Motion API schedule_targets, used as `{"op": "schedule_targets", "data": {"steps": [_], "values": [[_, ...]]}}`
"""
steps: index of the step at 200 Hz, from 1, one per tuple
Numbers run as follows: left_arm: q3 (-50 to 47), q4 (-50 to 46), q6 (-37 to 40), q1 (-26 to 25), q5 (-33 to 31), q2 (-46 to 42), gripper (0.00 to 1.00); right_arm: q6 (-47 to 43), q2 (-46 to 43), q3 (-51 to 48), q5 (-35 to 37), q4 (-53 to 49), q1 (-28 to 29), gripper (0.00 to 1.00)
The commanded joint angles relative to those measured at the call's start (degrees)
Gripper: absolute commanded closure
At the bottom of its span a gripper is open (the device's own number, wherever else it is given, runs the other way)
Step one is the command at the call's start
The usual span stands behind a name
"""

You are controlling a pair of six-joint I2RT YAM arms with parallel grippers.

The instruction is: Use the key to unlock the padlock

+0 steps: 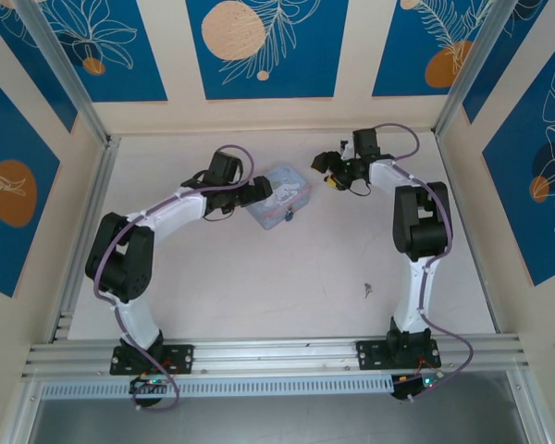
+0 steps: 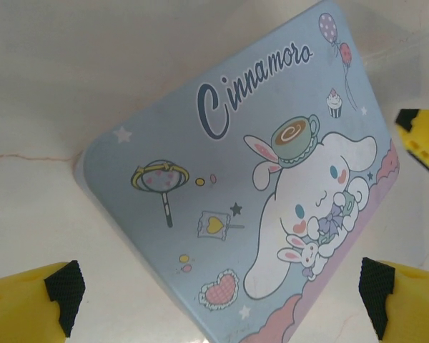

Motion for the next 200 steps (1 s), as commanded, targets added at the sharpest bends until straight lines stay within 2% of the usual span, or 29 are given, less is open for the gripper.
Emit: {"op": "schedule_targets", "data": {"steps": [1, 78, 164, 200], "values": [[2.3, -1.1, -2.2, 0.3, -0.2, 1.9, 0.00, 3.1, 1.5, 1.8, -5.6, 2.7, 1.6, 0.34], [3.5, -1.2, -2.6, 0.8, 2.2, 4.9, 0.00, 6.2, -1.4, -6.8, -8.1, 11.6, 5.8, 0.45], [-0.1, 1.0, -1.7, -0.2, 5.0, 1.9, 0.00, 7.8, -17.0, -27.3, -3.4, 17.9, 12.7, 0.45], [-4.6, 3.5, -2.9, -2.5, 5.1, -0.9, 0.00, 8.3, -22.6, -34.6, 1.1, 18.1, 15.1, 0.40]]}}
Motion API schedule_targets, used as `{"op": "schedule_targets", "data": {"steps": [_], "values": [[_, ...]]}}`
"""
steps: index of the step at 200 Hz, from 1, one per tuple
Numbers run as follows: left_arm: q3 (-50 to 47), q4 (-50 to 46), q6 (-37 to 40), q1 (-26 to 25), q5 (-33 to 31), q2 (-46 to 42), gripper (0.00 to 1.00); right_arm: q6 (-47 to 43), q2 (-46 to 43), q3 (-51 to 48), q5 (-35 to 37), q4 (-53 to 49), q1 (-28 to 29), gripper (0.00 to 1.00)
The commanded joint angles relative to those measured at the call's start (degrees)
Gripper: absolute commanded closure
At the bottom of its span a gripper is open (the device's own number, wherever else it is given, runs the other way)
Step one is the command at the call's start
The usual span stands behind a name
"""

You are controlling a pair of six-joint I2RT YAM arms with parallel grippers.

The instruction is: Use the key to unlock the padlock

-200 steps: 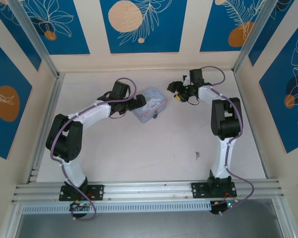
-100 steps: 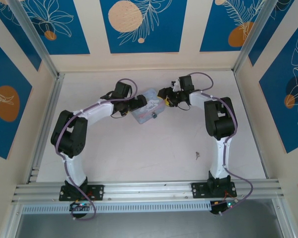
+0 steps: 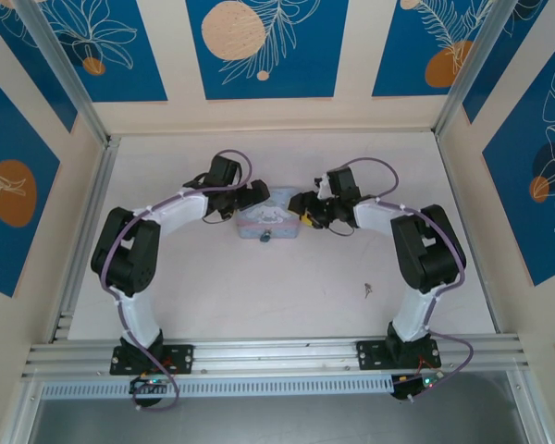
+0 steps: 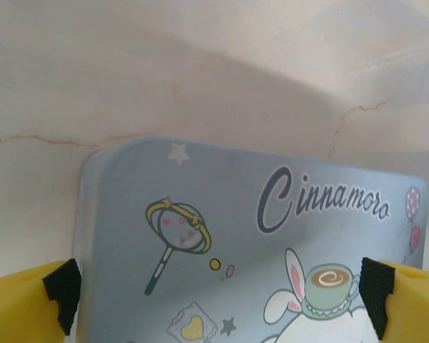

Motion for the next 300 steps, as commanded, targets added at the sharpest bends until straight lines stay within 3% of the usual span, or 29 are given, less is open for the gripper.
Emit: {"op": "schedule_targets", "data": {"steps": [1, 65, 132, 183, 245, 300], "values": [[-3.0, 2.6, -0.5, -2.9, 4.0, -3.3, 0.00, 0.9, -4.3, -3.7, 1.3, 2.1, 2.2, 0.40], [-9.9, 8.1, -3.8, -7.3, 3.4, -7.3, 0.00, 2.0, -14.2, -12.4, 7.8, -0.5, 2.4, 0.28], [-13.5, 13.1, -7.4, -11.6, 2.3, -7.8, 0.00, 2.5, -21.0, -15.1, 15.5, -8.6, 2.4, 0.22], [-17.1, 13.6, -9.0, -12.0, -1.5, -10.3, 0.00, 1.6, -23.8, -15.4, 19.3, -13.0, 2.3, 0.17], [-19.1, 8.8, -6.9, -10.8, -7.7, -15.3, 0.00, 2.7, -25.0, -15.4, 15.8, -11.9, 2.5, 0.17], [-17.4, 4.8, -4.3, -9.2, -7.6, -17.6, 0.00, 3.8, -23.8, -13.5, 13.4, -11.5, 2.9, 0.18]]}}
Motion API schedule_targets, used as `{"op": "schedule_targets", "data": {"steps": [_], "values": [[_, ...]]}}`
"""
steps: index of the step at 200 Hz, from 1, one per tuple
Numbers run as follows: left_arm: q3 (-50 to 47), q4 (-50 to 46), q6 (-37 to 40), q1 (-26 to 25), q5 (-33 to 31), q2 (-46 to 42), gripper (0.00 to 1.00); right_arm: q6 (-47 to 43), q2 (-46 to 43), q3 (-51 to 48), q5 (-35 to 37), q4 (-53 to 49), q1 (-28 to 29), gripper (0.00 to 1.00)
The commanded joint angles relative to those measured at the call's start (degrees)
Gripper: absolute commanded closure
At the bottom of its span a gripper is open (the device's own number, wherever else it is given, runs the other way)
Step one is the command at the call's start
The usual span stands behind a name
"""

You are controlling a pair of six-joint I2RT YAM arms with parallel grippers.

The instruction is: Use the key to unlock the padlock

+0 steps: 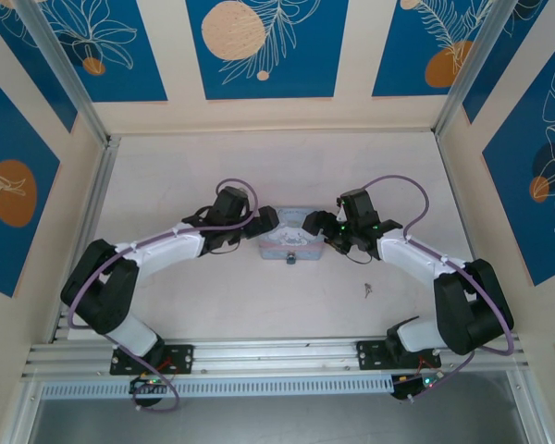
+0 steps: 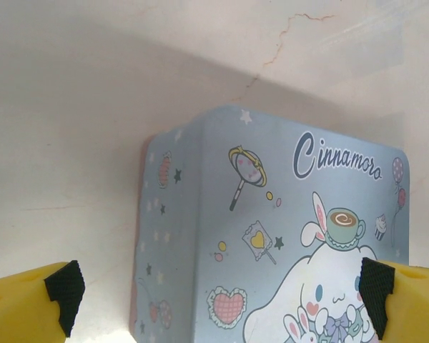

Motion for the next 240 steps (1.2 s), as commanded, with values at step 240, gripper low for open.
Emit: {"op": "schedule_targets", "data": {"steps": [240], "values": [[1.2, -9.6, 7.4, 0.6, 4.6, -9.6, 0.00, -3.9, -20.8, -7.8, 16.9, -38.3, -6.5, 0.41]]}}
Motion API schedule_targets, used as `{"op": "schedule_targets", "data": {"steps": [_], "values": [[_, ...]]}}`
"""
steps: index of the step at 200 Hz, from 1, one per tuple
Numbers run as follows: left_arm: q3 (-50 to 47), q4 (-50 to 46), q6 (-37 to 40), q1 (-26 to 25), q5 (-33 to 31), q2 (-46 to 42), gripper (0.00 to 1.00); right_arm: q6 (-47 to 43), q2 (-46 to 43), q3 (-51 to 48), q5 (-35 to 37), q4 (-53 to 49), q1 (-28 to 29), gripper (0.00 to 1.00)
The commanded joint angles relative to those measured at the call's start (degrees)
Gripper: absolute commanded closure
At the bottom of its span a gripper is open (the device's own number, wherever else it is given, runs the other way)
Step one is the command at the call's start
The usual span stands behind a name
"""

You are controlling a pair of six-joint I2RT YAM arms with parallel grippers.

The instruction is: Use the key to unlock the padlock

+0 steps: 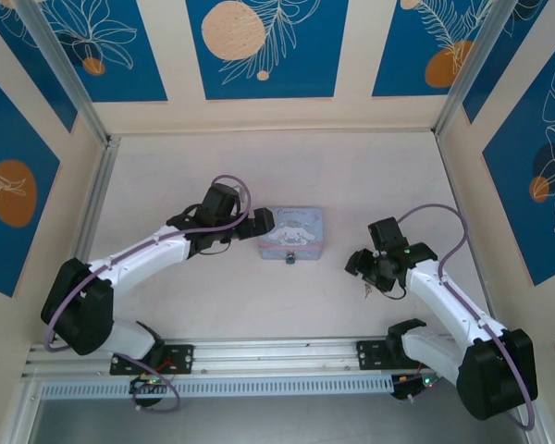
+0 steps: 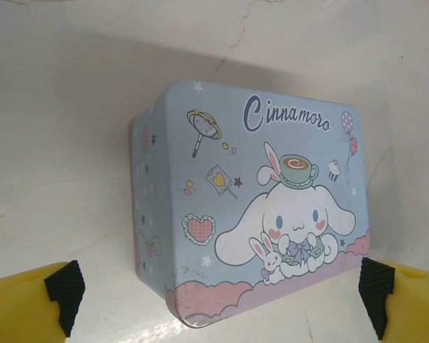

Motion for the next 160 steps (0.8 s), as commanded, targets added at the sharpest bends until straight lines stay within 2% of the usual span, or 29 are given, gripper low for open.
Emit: {"op": "schedule_targets", "data": {"steps": [1, 128, 160], "values": [[0.3, -0.9, 0.9, 0.4, 1.5, -1.5, 0.00, 1.2, 0.7, 0.5, 3.3, -3.1, 0.0, 0.41], [0.6, 1.5, 0.5, 0.4, 3.9, 0.0, 0.00, 6.0, 7.4, -1.6, 4.7, -0.5, 0.1, 0.43], [0.9, 1.4, 0.7, 0.5, 4.2, 0.2, 0.00, 6.4, 9.8, -2.1, 4.3, 1.4, 0.0, 0.46]]}}
